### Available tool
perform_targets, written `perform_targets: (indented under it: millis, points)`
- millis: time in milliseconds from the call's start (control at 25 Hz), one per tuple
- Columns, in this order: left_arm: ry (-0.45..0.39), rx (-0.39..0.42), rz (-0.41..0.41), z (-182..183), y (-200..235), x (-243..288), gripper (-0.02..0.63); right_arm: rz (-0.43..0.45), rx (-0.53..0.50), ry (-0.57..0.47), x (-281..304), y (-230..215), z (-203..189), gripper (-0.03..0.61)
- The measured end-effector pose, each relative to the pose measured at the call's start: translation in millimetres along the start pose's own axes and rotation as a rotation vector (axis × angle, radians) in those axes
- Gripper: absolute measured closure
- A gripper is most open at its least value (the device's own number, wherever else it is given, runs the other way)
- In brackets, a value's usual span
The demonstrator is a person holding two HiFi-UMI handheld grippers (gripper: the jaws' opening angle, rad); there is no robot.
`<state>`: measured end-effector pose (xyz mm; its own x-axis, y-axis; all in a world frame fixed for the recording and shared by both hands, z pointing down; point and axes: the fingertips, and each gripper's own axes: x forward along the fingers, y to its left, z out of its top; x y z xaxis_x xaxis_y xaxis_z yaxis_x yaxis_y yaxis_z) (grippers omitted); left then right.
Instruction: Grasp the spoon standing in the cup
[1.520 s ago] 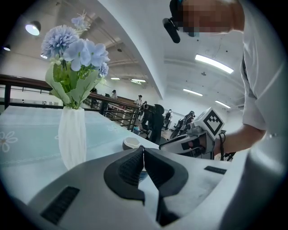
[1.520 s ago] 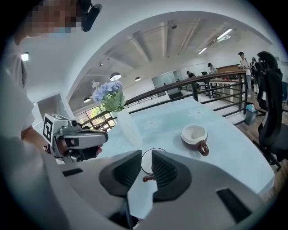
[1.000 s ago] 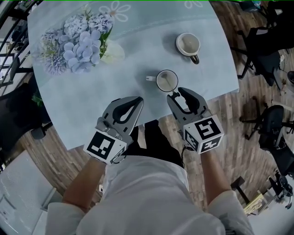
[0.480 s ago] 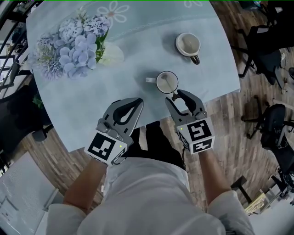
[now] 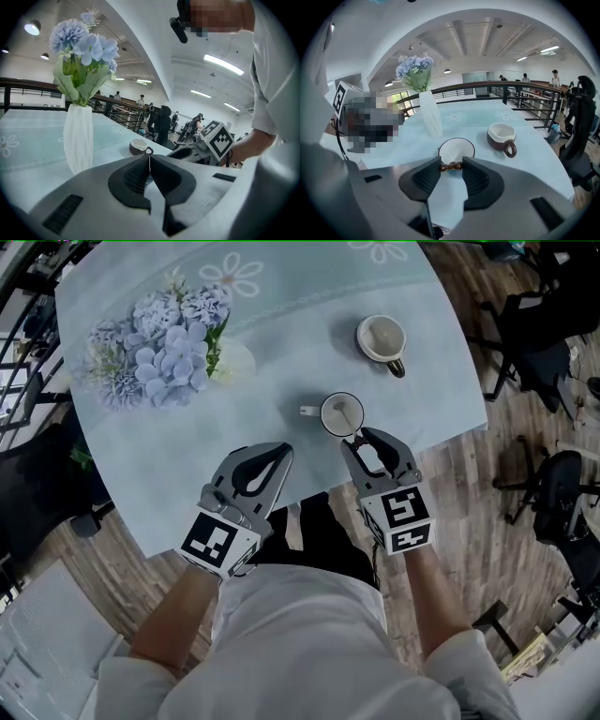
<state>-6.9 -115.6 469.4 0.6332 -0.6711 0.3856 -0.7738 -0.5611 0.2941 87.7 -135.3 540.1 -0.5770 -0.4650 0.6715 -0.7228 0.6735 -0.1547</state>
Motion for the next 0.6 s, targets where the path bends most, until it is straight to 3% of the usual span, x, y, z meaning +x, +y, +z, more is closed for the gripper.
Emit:
perform_targets:
  millis: [600]
  points:
    - [-0.049, 0.061, -0.028, 36.8, 3.9, -24.6, 0.592, -0.035, 0.012, -0.074, -16.1, 13.8, 42.8, 0.426]
